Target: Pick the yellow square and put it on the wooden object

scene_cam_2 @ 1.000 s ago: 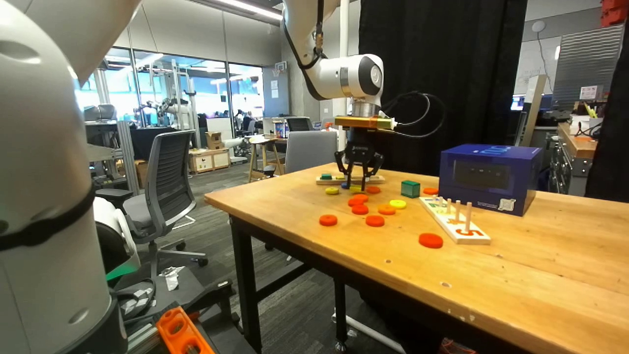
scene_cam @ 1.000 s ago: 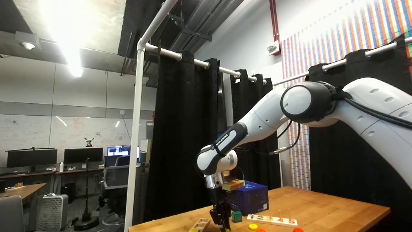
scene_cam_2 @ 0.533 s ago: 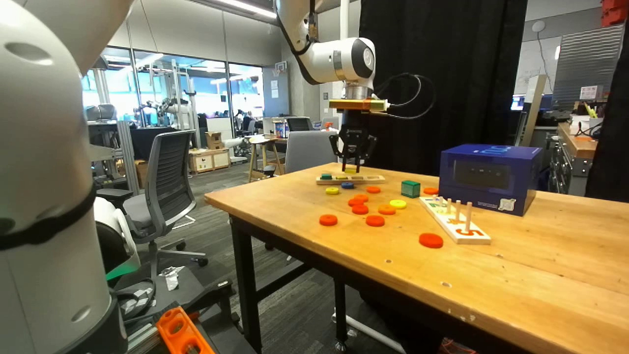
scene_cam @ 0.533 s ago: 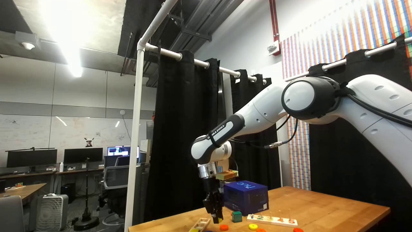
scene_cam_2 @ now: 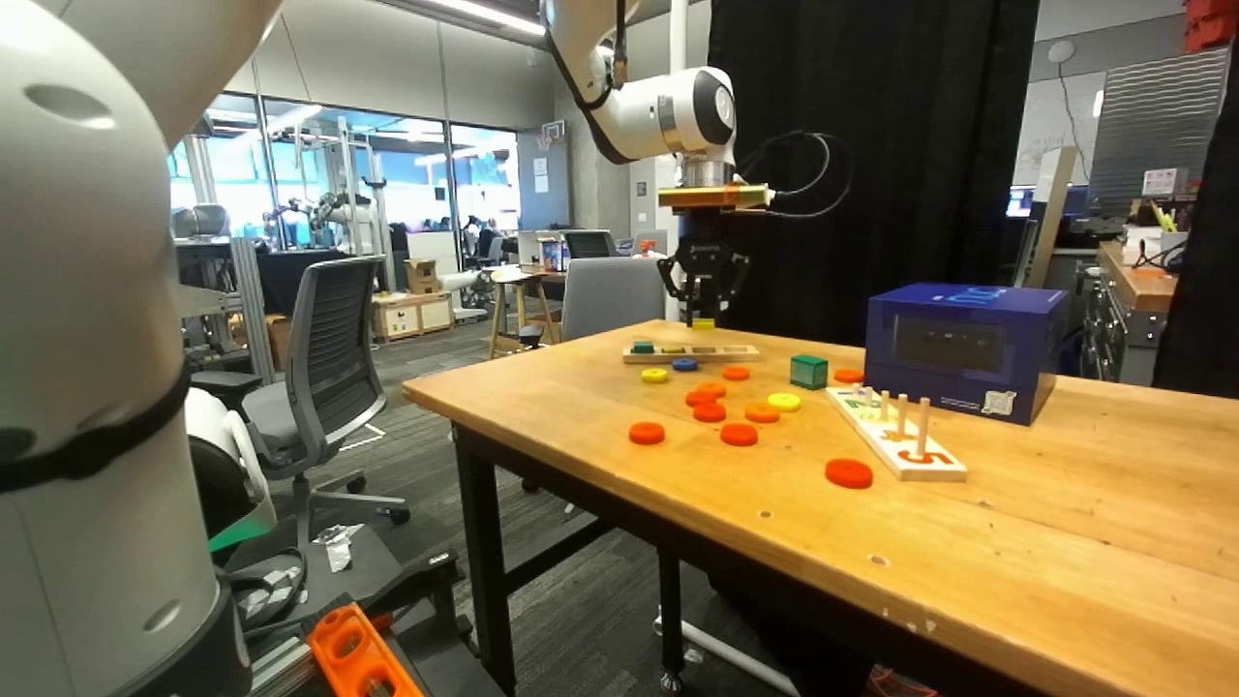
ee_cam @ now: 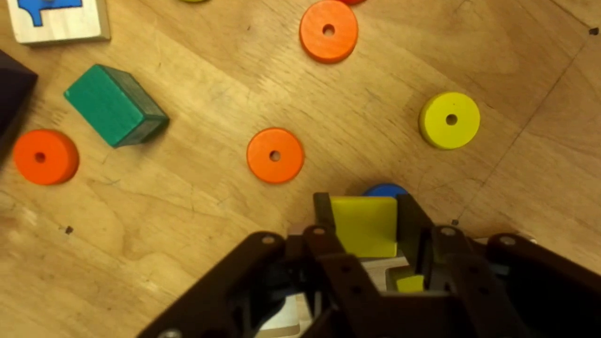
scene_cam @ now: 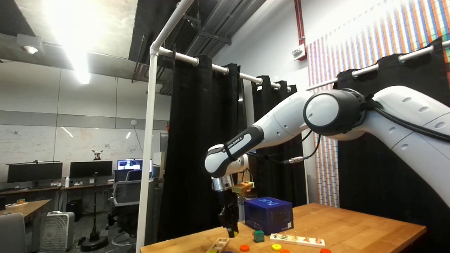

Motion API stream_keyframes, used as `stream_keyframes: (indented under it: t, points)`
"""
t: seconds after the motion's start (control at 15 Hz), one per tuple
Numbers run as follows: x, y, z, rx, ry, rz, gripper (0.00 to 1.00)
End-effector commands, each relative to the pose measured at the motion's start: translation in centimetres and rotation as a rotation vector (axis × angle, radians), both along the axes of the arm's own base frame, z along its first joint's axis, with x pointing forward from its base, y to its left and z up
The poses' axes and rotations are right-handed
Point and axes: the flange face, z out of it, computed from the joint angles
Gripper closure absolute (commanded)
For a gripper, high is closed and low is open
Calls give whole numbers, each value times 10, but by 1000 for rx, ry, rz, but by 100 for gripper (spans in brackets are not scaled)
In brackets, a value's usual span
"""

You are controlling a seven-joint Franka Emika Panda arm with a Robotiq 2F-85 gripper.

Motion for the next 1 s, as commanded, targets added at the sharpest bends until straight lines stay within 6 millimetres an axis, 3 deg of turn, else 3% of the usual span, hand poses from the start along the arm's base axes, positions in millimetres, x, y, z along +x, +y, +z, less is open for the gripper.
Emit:
stream_keyframes:
  t: [0.0,0.33,0.93]
  points:
    - [20,9,-2,-9,-15,70,75]
    - [35,19,-11,20,-40,136,75]
    - [45,34,-27,58,-62,193,75]
